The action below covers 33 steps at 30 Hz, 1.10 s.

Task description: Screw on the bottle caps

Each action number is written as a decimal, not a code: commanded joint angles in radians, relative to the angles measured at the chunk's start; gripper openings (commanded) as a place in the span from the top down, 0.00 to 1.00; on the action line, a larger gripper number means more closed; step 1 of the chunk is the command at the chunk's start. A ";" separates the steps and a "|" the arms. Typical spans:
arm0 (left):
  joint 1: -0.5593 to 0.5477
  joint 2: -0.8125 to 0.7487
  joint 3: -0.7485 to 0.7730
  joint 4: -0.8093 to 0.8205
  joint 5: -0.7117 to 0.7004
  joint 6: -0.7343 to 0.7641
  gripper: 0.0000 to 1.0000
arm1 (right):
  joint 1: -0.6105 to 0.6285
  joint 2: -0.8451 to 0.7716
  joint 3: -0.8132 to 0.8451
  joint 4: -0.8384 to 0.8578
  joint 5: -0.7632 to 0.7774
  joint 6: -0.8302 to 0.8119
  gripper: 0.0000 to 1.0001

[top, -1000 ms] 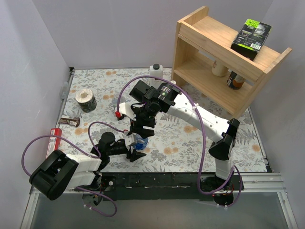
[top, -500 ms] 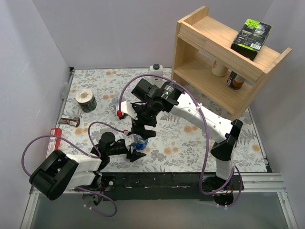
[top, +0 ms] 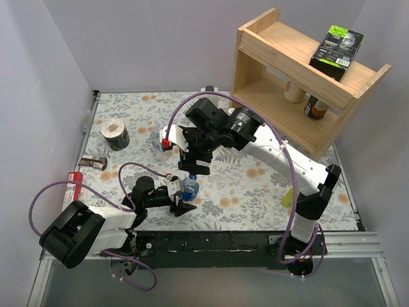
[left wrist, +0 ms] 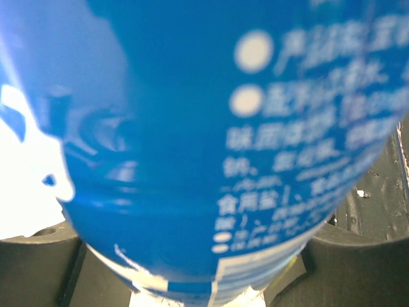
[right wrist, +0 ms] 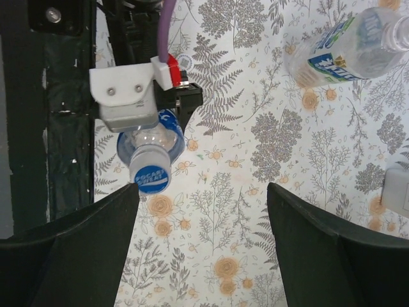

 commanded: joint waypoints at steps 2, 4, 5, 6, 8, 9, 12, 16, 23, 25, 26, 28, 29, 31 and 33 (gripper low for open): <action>0.003 -0.013 0.028 -0.001 0.019 0.016 1.00 | -0.001 0.040 -0.003 0.050 0.024 0.011 0.14; 0.003 -0.013 0.028 -0.001 0.021 0.016 1.00 | 0.002 0.045 -0.006 0.047 0.019 0.008 0.14; 0.003 -0.014 0.028 0.000 0.021 0.016 1.00 | 0.000 0.046 -0.006 0.042 0.018 0.002 0.14; 0.003 -0.013 0.028 0.000 0.021 0.016 1.00 | 0.000 0.046 -0.008 0.042 0.018 0.000 0.14; 0.003 -0.013 0.028 0.002 0.018 0.014 1.00 | 0.002 0.051 -0.006 0.030 0.007 -0.004 0.15; 0.003 -0.013 0.026 0.002 0.019 0.016 1.00 | 0.003 0.052 -0.006 0.025 0.002 -0.007 0.15; 0.003 -0.016 0.025 0.005 0.016 0.013 1.00 | 0.008 0.060 -0.016 0.012 -0.015 -0.006 0.15; 0.004 -0.019 0.023 0.009 0.013 0.010 1.00 | 0.017 0.060 -0.037 0.010 -0.021 -0.004 0.16; 0.006 -0.023 0.018 0.022 0.004 0.002 1.00 | 0.022 0.060 -0.078 0.019 0.004 0.002 0.17; 0.006 -0.022 0.022 0.017 0.010 0.007 1.00 | 0.033 0.068 -0.069 0.021 0.021 0.003 0.17; 0.006 -0.019 0.023 0.010 0.012 0.008 1.00 | 0.039 0.080 -0.057 0.016 0.031 0.002 0.17; 0.006 -0.017 0.022 0.009 0.009 0.007 1.00 | 0.046 0.089 -0.034 0.012 0.031 0.005 0.17; 0.006 -0.020 0.022 0.016 0.009 0.000 1.00 | 0.049 0.091 -0.034 0.010 0.031 0.009 0.18; 0.006 -0.019 0.022 0.016 -0.004 -0.003 1.00 | 0.057 0.088 -0.057 0.010 0.031 0.016 0.18; 0.007 -0.019 0.023 0.017 -0.007 -0.007 1.00 | 0.066 0.075 -0.072 0.012 0.028 0.023 0.18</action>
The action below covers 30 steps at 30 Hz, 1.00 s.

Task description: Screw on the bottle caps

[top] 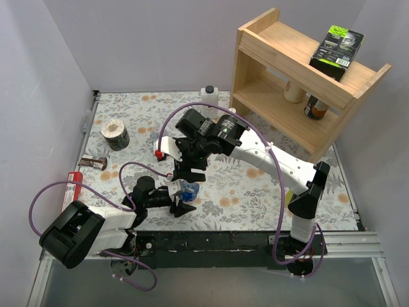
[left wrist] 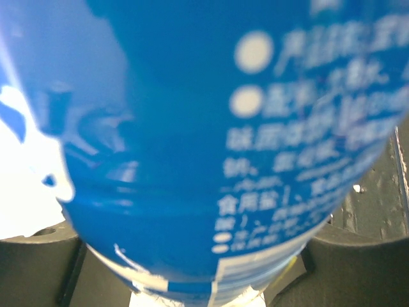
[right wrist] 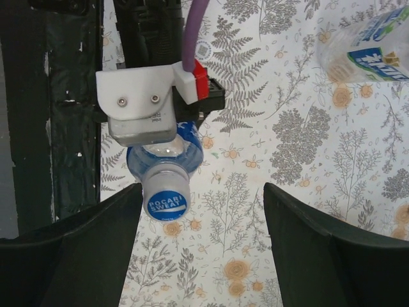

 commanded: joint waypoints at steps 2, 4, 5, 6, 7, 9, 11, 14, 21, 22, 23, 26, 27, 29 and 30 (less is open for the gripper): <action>0.007 -0.020 0.017 0.062 -0.007 -0.006 1.00 | 0.034 -0.005 -0.030 -0.007 0.003 0.025 0.18; 0.007 -0.022 0.017 0.062 -0.003 -0.001 1.00 | 0.034 -0.007 -0.027 -0.001 0.021 0.030 0.18; 0.007 -0.022 0.017 0.060 0.000 0.000 1.00 | 0.034 -0.009 -0.026 0.003 0.035 0.029 0.18; 0.007 -0.022 0.018 0.059 0.005 0.003 1.00 | 0.034 -0.006 -0.024 0.010 0.048 0.027 0.18; 0.007 -0.022 0.017 0.059 0.006 0.005 1.00 | 0.028 -0.006 -0.015 0.007 0.060 0.023 0.18; 0.007 -0.020 0.017 0.053 0.011 0.010 1.00 | 0.022 0.007 0.038 -0.002 0.055 0.010 0.18; 0.007 -0.017 0.020 0.050 0.008 0.008 1.00 | 0.009 0.014 0.118 -0.046 -0.022 -0.011 0.17; 0.007 -0.017 0.023 0.053 0.005 0.002 1.00 | -0.001 -0.039 0.093 -0.079 -0.173 -0.102 0.11; 0.021 -0.037 0.063 -0.030 0.038 -0.029 1.00 | -0.020 -0.219 -0.177 0.094 -0.225 -0.178 0.01; 0.028 -0.039 0.093 -0.059 0.052 -0.029 1.00 | -0.020 -0.219 -0.188 0.107 -0.227 -0.180 0.01; 0.028 -0.039 0.102 -0.108 0.060 -0.027 1.00 | -0.020 -0.217 -0.198 0.124 -0.225 -0.180 0.01; 0.030 -0.045 0.118 -0.147 0.086 -0.024 1.00 | -0.020 -0.200 -0.201 0.170 -0.222 -0.179 0.02; 0.030 -0.045 0.118 -0.148 0.091 -0.021 1.00 | -0.020 -0.194 -0.196 0.182 -0.219 -0.178 0.02; 0.030 -0.045 0.121 -0.150 0.094 -0.016 1.00 | -0.020 -0.174 -0.176 0.188 -0.209 -0.177 0.02; 0.030 -0.043 0.119 -0.151 0.095 -0.013 1.00 | -0.021 -0.170 -0.170 0.190 -0.207 -0.177 0.02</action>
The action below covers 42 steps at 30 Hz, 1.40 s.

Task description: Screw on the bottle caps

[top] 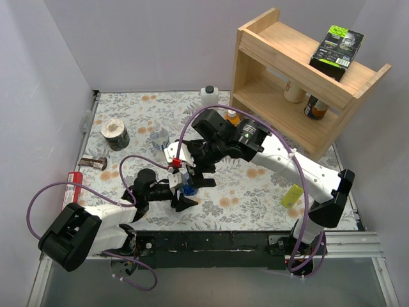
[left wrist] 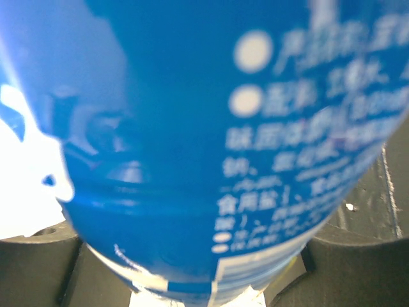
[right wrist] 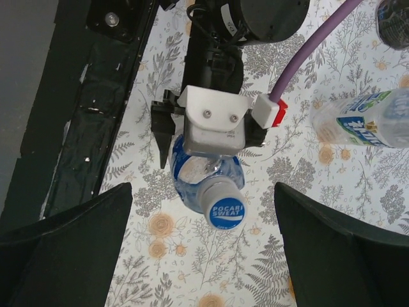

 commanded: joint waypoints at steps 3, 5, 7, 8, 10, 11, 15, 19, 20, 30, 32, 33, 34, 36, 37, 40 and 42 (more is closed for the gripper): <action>0.004 -0.020 0.020 -0.046 0.047 0.007 1.00 | -0.005 0.035 0.027 0.074 -0.002 -0.024 0.02; 0.010 -0.023 0.017 -0.034 0.038 -0.018 1.00 | -0.005 0.035 0.026 0.045 -0.013 -0.035 0.02; 0.021 -0.025 0.016 -0.023 0.035 -0.033 1.00 | -0.007 0.041 0.027 0.002 -0.019 -0.039 0.02; 0.022 -0.028 0.014 -0.015 0.032 -0.036 1.00 | -0.005 0.041 0.024 -0.006 -0.019 -0.038 0.02; 0.025 -0.031 0.009 -0.006 0.033 -0.038 1.00 | -0.007 0.038 0.017 -0.019 -0.015 -0.032 0.02; 0.027 -0.031 0.006 -0.003 0.032 -0.042 1.00 | -0.007 0.037 0.012 -0.019 -0.010 -0.030 0.02; 0.036 -0.029 0.000 0.019 0.015 -0.059 1.00 | -0.005 0.032 0.004 -0.026 0.002 -0.027 0.03; 0.044 -0.029 -0.006 0.037 0.012 -0.071 1.00 | -0.007 0.032 -0.002 -0.030 0.005 -0.013 0.04; 0.044 -0.031 -0.007 0.040 0.009 -0.071 1.00 | -0.005 0.034 -0.002 -0.033 0.007 -0.012 0.04; 0.082 -0.023 -0.023 0.098 -0.018 -0.121 1.00 | -0.007 0.025 -0.028 -0.091 0.040 0.014 0.07; 0.084 -0.025 -0.026 0.108 -0.021 -0.124 1.00 | -0.005 0.021 -0.043 -0.104 0.045 0.023 0.07; 0.085 -0.025 -0.027 0.109 -0.022 -0.125 1.00 | -0.007 0.018 -0.043 -0.107 0.048 0.027 0.07; 0.087 -0.025 -0.027 0.111 -0.022 -0.127 1.00 | -0.005 0.017 -0.046 -0.115 0.059 0.030 0.08; 0.090 -0.025 -0.029 0.114 -0.024 -0.128 1.00 | -0.007 0.009 -0.054 -0.139 0.070 0.030 0.08; 0.091 -0.025 -0.030 0.120 -0.025 -0.130 1.00 | -0.007 0.008 -0.056 -0.151 0.074 0.028 0.09; 0.093 -0.020 -0.033 0.129 -0.016 -0.127 1.00 | -0.005 -0.006 -0.075 -0.176 0.082 0.042 0.09; 0.093 -0.017 -0.032 0.132 0.001 -0.119 1.00 | -0.007 -0.012 -0.095 -0.167 0.085 0.054 0.09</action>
